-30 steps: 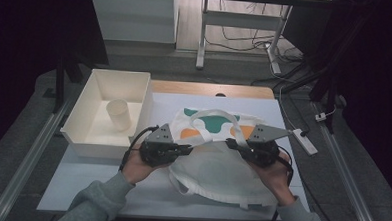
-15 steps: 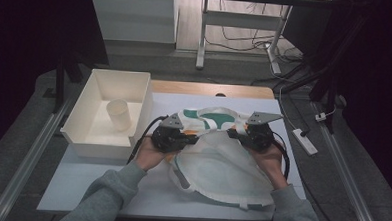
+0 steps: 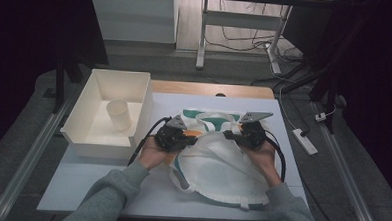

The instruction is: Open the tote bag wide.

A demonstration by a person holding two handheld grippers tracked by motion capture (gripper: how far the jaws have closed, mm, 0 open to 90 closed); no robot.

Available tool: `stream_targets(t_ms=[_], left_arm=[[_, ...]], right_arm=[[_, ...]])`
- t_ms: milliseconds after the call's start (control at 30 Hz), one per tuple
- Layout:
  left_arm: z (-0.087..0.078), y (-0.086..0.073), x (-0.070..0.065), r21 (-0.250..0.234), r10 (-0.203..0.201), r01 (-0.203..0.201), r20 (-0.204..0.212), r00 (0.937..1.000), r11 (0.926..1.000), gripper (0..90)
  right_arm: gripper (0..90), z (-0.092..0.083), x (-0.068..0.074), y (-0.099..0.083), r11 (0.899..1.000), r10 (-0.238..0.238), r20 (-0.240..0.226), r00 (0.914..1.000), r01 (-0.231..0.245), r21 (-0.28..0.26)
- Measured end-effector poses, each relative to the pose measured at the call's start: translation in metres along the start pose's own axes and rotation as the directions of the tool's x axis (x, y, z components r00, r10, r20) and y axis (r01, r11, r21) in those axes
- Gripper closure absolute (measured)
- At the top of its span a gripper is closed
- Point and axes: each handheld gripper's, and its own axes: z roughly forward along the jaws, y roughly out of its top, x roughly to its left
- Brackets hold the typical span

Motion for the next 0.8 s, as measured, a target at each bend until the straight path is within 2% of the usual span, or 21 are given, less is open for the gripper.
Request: stream_targets(t_ms=[167, 367, 400, 467, 567, 600, 633, 667, 700, 733, 800], left_arm=[[0.007, -0.005, 0.004, 0.033, -0.017, 0.017, -0.001, 0.9999, 0.9993, 87.3], [0.011, -0.009, 0.010, 0.045, -0.040, 0.040, -0.003, 0.9992, 0.9982, 87.3], [0.011, -0.009, 0.011, 0.044, -0.042, 0.042, -0.006, 0.9991, 0.9981, 87.3], [0.010, -0.010, 0.012, 0.039, -0.051, 0.051, -0.008, 0.9987, 0.9980, 87.2], [0.010, -0.011, 0.013, 0.037, -0.055, 0.055, -0.005, 0.9985, 0.9978, 87.2], [0.010, -0.011, 0.013, 0.038, -0.053, 0.053, -0.005, 0.9986, 0.9979, 87.2], [0.010, -0.011, 0.013, 0.038, -0.052, 0.053, -0.004, 0.9986, 0.9979, 87.2], [0.010, -0.011, 0.013, 0.038, -0.052, 0.052, -0.003, 0.9986, 0.9979, 87.2], [0.010, -0.011, 0.013, 0.038, -0.051, 0.051, -0.003, 0.9987, 0.9980, 87.1], [0.010, -0.011, 0.013, 0.038, -0.049, 0.049, -0.004, 0.9988, 0.9981, 87.1], [0.009, -0.011, 0.013, 0.036, -0.045, 0.045, -0.003, 0.9990, 0.9983, 87.2]], right_arm=[[88.8, 0.010, -0.003, -0.004, 1.000, 0.012, -0.002, 0.9999, -0.012, 0.025], [87.3, 0.018, -0.004, -0.010, 0.999, 0.023, -0.010, 0.9997, -0.023, 0.041], [84.2, 0.018, -0.004, -0.009, 0.999, 0.021, -0.007, 0.9998, -0.020, 0.040], [70.0, 0.015, -0.002, -0.008, 1.000, 0.012, 0.021, 0.9997, -0.013, 0.029], [51.9, -0.002, 0.000, -0.005, 0.999, 0.046, 0.028, 0.9986, -0.046, -0.012], [44.2, -0.021, 0.004, -0.002, 0.996, 0.060, 0.037, 0.9975, -0.058, -0.064], [41.8, -0.030, 0.007, -0.001, 0.995, 0.066, 0.044, 0.9969, -0.062, -0.081], [41.8, -0.030, 0.007, -0.001, 0.995, 0.066, 0.044, 0.9969, -0.062, -0.081], [36.0, -0.047, 0.016, -0.001, 0.995, 0.061, 0.067, 0.9959, -0.055, -0.089], [36.0, -0.047, 0.016, -0.001, 0.995, 0.061, 0.067, 0.9959, -0.055, -0.089], [33.3, -0.061, 0.024, -0.003, 0.996, 0.052, 0.088, 0.9947, -0.046, -0.072]])
